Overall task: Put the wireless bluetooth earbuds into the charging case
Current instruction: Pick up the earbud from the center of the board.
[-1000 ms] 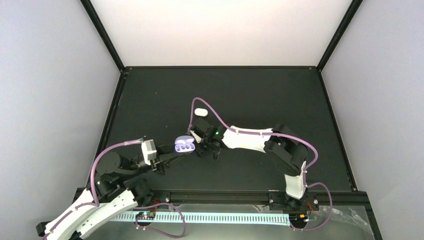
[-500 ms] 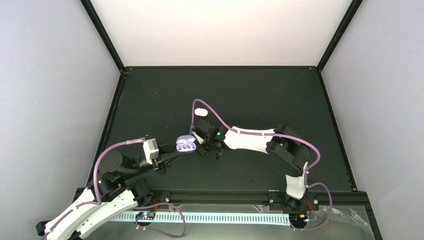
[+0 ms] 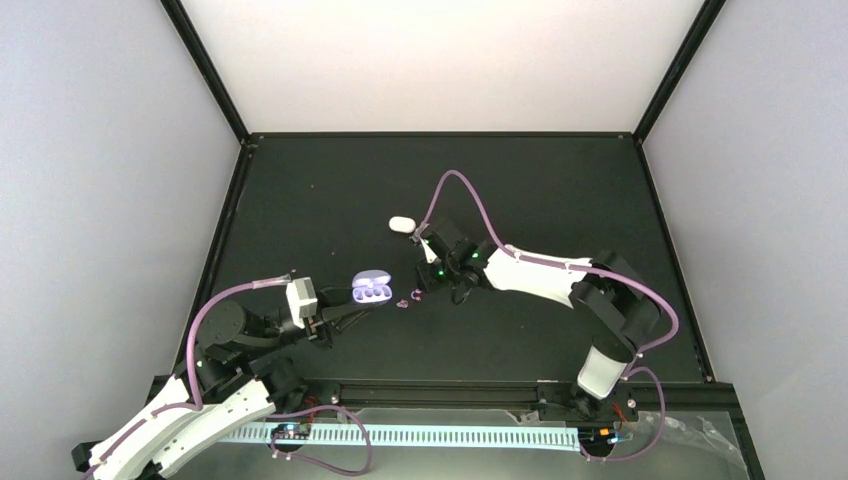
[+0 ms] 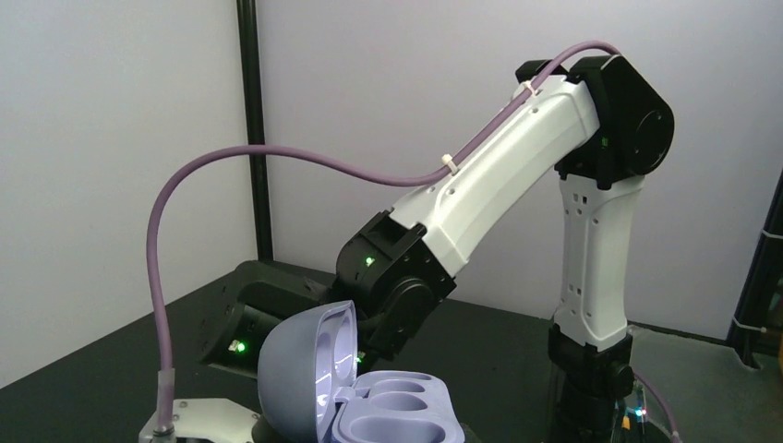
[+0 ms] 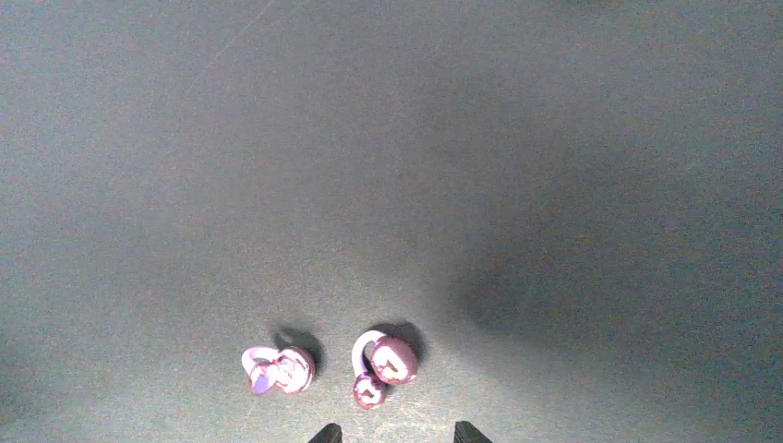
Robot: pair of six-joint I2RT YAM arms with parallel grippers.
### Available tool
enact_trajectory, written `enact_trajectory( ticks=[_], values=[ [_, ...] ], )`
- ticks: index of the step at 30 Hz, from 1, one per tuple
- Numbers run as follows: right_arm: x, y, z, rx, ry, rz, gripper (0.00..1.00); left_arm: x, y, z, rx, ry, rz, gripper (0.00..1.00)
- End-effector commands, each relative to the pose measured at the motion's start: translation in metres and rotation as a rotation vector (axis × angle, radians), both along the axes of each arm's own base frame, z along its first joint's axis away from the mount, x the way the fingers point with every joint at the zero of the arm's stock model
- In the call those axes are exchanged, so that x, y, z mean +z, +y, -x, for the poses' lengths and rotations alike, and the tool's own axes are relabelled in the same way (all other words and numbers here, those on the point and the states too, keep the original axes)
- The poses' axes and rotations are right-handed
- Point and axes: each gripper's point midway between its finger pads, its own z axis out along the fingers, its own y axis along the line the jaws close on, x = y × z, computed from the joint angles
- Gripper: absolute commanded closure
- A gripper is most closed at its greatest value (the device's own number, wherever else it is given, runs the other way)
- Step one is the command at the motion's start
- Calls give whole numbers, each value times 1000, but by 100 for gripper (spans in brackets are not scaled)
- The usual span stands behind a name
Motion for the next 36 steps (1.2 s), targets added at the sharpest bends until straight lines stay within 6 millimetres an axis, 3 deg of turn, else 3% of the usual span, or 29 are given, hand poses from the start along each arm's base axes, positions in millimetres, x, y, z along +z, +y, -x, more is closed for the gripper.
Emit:
enact_trajectory(
  ticks=[1,12,19,36],
  values=[
    [-8,13,3,-3,47,-54,69,2,1,-4,20,-9,0,98],
    [-26,26,-14,-3,50,4,69,1,0,-4,17,-4,-3,99],
    [-48,16,-10,7,72,83,69,1,-1,-4,17,-3,-4,98],
    [-47,-12,6,-8,61,111,82,0,-3,-5,11,1,-8,98]
  ],
)
